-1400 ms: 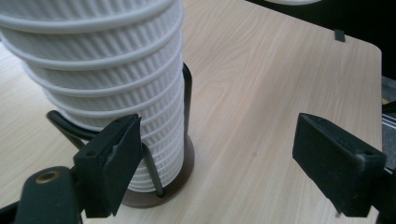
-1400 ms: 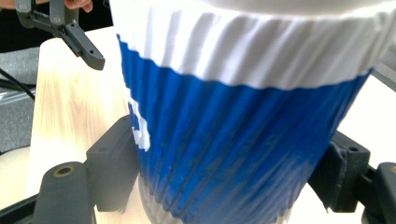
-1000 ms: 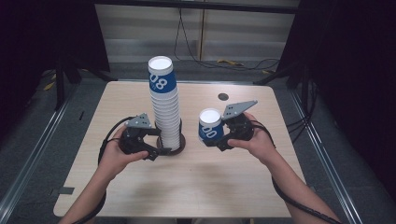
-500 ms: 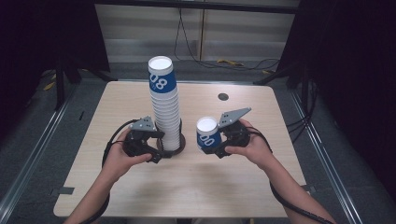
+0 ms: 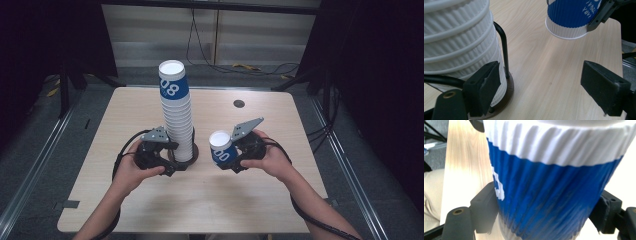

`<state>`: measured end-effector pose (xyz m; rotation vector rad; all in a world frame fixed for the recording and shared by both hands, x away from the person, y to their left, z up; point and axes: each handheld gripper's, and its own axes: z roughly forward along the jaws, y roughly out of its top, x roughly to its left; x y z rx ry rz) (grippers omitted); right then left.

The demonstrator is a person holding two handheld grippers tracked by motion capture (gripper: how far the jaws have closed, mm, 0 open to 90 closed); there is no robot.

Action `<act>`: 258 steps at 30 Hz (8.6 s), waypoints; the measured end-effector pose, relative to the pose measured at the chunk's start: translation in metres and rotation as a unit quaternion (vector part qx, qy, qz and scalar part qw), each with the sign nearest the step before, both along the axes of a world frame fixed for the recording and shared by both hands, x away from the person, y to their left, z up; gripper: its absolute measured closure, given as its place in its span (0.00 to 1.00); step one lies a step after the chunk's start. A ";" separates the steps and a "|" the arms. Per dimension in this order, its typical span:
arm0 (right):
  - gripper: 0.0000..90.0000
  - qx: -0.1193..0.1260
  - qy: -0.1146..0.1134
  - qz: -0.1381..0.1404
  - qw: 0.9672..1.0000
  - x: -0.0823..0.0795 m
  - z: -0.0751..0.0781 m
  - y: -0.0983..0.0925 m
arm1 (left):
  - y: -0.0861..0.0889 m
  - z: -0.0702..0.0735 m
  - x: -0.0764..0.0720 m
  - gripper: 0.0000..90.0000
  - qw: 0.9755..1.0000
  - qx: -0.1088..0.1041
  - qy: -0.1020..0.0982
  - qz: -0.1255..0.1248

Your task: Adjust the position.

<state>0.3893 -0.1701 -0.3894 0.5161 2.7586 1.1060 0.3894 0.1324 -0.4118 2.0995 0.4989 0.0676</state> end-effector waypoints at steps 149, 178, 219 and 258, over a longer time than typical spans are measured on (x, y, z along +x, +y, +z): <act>0.23 -0.198 0.012 0.141 0.970 -0.010 0.000 0.047 | -0.067 -0.004 -0.006 0.30 0.993 -0.018 0.017 -0.113; 0.15 -0.118 0.017 0.076 0.990 -0.006 -0.008 0.022 | -0.052 0.004 -0.005 0.30 0.996 -0.023 0.004 -0.091; 0.15 0.044 0.013 -0.005 0.999 -0.015 -0.022 -0.012 | -0.040 -0.002 -0.001 0.30 0.996 -0.057 0.014 -0.063; 0.14 0.102 0.005 -0.018 0.995 -0.021 -0.048 -0.009 | -0.045 -0.011 -0.002 0.30 0.995 -0.065 0.039 -0.066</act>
